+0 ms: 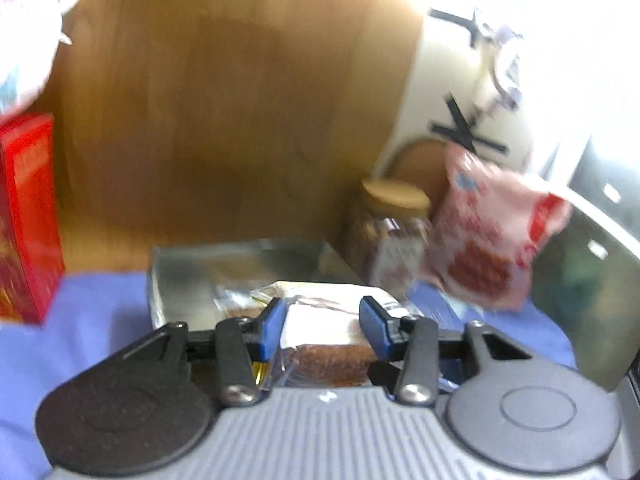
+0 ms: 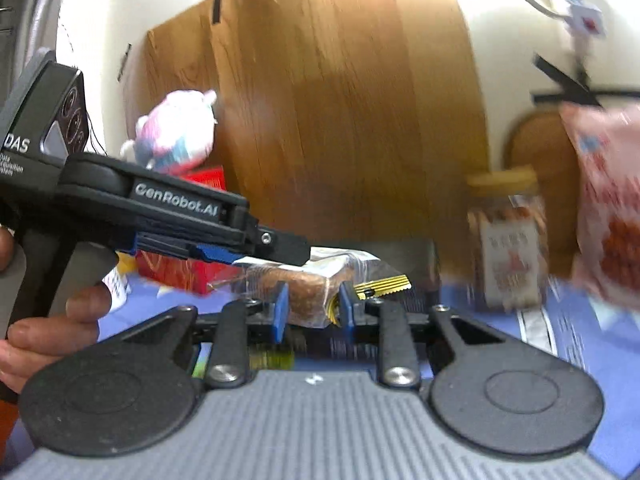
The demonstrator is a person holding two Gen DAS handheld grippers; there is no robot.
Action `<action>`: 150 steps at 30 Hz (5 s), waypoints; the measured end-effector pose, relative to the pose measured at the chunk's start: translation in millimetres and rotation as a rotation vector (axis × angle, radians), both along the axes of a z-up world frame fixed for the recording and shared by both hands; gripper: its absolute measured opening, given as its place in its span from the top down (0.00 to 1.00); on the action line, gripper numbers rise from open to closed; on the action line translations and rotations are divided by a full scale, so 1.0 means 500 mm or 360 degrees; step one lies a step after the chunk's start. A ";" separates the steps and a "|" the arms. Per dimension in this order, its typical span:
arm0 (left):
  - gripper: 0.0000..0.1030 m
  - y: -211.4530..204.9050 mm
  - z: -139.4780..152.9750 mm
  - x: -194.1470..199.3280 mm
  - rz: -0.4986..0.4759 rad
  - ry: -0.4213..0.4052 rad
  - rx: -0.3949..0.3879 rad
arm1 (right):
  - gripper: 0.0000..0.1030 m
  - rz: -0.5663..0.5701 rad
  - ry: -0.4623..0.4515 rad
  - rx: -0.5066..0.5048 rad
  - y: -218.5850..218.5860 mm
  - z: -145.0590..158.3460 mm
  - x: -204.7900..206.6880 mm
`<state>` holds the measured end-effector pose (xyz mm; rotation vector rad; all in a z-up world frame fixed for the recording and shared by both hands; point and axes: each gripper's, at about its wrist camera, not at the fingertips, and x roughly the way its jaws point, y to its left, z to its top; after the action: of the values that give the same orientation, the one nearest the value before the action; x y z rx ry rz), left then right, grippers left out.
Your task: Organize snacks
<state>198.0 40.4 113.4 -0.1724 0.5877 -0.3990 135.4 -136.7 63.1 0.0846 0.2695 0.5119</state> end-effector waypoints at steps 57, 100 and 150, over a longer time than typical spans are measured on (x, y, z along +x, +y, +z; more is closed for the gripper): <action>0.55 -0.079 -0.176 -0.223 -0.0230 0.0418 0.0058 | 0.90 -0.0128 0.0661 0.0435 -0.175 -0.151 -0.208; 0.72 -0.033 -0.115 -0.237 -0.0374 0.0340 -0.0232 | 0.86 0.0218 0.0721 0.0598 -0.142 -0.118 -0.208; 0.38 -0.061 -0.183 -0.262 -0.0523 0.0572 -0.0216 | 0.82 -0.0015 0.0827 0.0527 -0.272 -0.153 -0.249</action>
<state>66.8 10.1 22.1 -0.2823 0.9488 -0.7359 11.2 -272.7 -13.3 0.5454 0.6894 0.5158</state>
